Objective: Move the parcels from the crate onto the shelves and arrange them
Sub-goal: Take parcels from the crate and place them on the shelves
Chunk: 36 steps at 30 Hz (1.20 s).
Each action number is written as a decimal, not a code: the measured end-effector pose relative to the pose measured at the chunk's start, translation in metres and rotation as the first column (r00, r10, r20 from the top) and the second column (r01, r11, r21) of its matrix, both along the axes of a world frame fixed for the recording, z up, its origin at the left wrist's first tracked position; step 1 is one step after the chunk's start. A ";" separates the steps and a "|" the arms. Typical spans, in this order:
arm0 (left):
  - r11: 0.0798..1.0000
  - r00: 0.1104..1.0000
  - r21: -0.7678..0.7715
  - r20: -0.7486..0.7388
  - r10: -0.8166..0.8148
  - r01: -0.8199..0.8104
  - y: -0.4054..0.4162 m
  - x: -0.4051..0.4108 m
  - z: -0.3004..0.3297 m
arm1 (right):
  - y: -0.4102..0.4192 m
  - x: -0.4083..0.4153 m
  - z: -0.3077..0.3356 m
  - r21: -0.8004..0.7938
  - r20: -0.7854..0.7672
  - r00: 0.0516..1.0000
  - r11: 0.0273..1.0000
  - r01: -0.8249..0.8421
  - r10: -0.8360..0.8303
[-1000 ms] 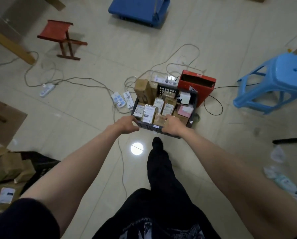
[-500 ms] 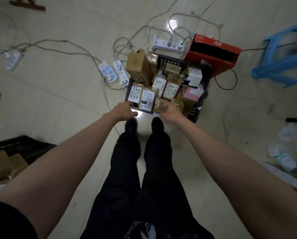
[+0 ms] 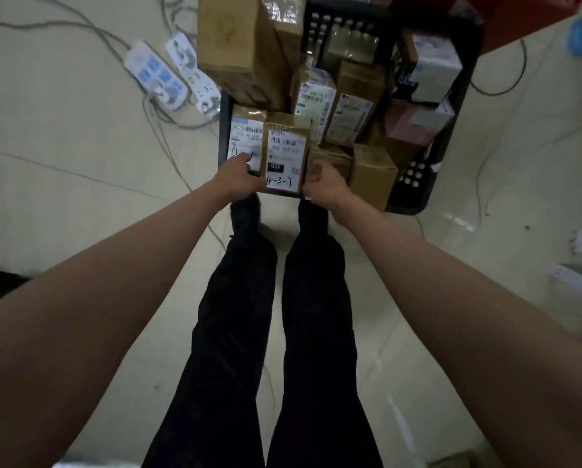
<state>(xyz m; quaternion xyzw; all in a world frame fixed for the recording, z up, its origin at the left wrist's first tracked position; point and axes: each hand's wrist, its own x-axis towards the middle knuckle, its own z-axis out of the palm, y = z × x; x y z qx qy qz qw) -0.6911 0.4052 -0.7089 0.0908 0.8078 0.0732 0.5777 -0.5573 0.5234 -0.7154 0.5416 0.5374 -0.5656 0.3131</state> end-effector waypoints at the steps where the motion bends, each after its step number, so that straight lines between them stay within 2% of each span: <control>1: 1.000 1.000 0.004 0.003 0.003 -0.003 0.000 0.000 -0.015 | -0.002 -0.003 -0.014 0.003 0.002 1.000 1.000 0.019 -0.019; 7: 0.997 0.991 0.012 0.113 0.074 -0.076 0.001 0.005 -0.065 | -0.018 -0.018 -0.071 0.043 0.013 0.998 0.997 0.065 -0.066; 13: 0.991 0.983 0.030 0.129 0.129 -0.134 -0.013 0.006 -0.092 | -0.022 -0.013 -0.079 0.075 -0.001 0.998 0.996 0.056 -0.056; 17: 0.985 0.984 0.066 0.092 0.153 -0.160 -0.010 0.003 -0.056 | -0.020 -0.010 -0.051 0.070 -0.035 0.994 0.992 0.105 -0.103; 21: 0.975 0.980 0.116 0.096 0.176 -0.187 -0.006 0.004 -0.013 | -0.016 -0.003 -0.012 0.076 -0.080 0.993 0.993 0.087 -0.081; 25: 0.984 0.993 0.151 0.084 0.079 -0.091 0.002 0.001 0.031 | -0.010 0.005 0.036 0.071 -0.139 0.989 0.995 0.067 -0.057; 29: 0.981 0.993 0.170 0.059 -0.100 0.089 0.011 -0.002 0.084 | -0.008 0.017 0.086 0.091 -0.222 0.972 0.991 0.093 -0.071; 33: 0.935 0.960 0.216 -0.041 -0.278 0.280 0.029 0.001 0.147 | -0.008 0.035 0.144 0.140 -0.271 0.953 0.973 0.181 -0.138; 36: 0.871 0.904 0.245 -0.080 -0.421 0.427 0.045 0.010 0.195 | -0.016 0.056 0.183 0.165 -0.321 0.918 0.941 0.297 -0.233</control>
